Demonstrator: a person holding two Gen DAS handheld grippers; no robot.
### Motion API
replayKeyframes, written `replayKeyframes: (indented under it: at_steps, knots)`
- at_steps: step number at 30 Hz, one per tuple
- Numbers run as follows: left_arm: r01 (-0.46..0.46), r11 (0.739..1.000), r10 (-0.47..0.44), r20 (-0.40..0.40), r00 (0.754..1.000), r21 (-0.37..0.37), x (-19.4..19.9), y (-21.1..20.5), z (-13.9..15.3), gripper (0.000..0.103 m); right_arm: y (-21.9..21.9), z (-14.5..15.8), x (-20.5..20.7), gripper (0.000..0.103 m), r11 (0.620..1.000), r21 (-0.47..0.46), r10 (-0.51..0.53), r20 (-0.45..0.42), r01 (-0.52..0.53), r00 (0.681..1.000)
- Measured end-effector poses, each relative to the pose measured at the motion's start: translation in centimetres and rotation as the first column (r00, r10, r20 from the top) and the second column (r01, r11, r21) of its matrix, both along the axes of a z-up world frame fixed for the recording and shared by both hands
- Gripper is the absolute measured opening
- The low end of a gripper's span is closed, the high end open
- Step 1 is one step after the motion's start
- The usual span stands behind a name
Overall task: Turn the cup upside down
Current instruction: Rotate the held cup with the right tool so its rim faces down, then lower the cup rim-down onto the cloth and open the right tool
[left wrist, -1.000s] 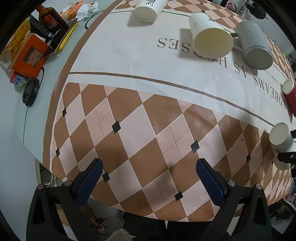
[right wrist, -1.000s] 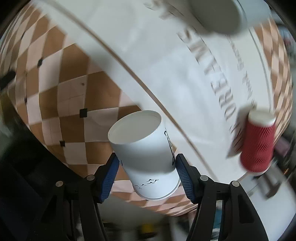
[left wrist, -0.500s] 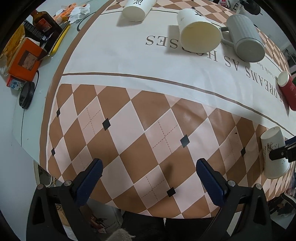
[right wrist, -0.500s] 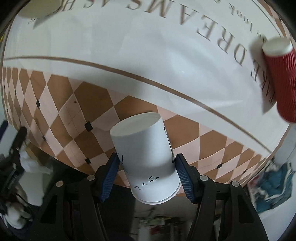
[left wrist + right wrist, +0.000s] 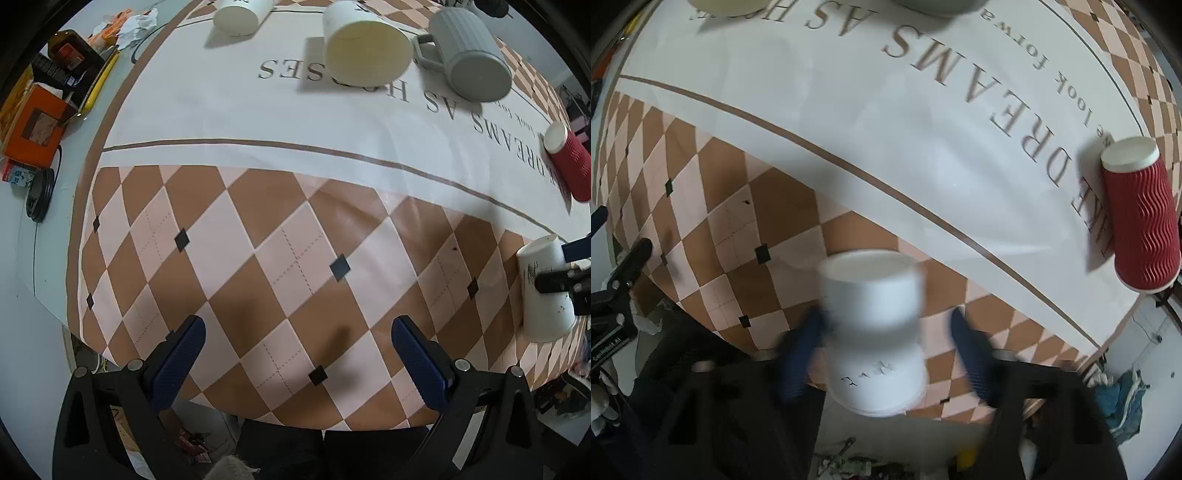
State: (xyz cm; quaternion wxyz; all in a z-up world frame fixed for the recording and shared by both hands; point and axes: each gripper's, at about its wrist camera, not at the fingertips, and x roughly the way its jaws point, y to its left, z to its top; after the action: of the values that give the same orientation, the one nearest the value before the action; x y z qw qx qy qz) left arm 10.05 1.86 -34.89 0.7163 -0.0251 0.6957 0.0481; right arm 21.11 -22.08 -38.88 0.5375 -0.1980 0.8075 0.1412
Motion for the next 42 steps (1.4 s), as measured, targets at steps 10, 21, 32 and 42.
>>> replayKeyframes:
  at_steps: [10, 21, 32, 42]
  knots:
    - [-0.010, 1.000, 0.010, -0.002, 1.000, 0.012, 0.4, -0.9, -0.4, 0.103, -1.7, 6.4, 1.0, 0.057, 0.955, 0.262, -0.233, 0.379, 0.138, 0.896]
    - [0.024, 0.997, -0.024, 0.005, 1.000, 0.074, 2.0, -4.0, -0.7, 0.103, -2.6, 6.5, -0.2, 0.057, 0.877, 0.450, -0.467, 0.709, 0.171, 0.529]
    - [0.006, 0.998, -0.007, 0.017, 1.000, 0.069, 1.3, -5.5, -0.4, 0.103, -3.4, 5.7, -4.9, 0.057, 0.889, 0.437, -0.439, 0.731, 0.137, 0.522]
    - [0.057, 0.994, -0.066, 0.109, 0.992, 0.091, 0.1, -9.0, 3.5, 0.103, -4.8, 6.4, -7.2, 0.082, 0.882, 0.406, -0.469, 0.706, 0.239, 0.531]
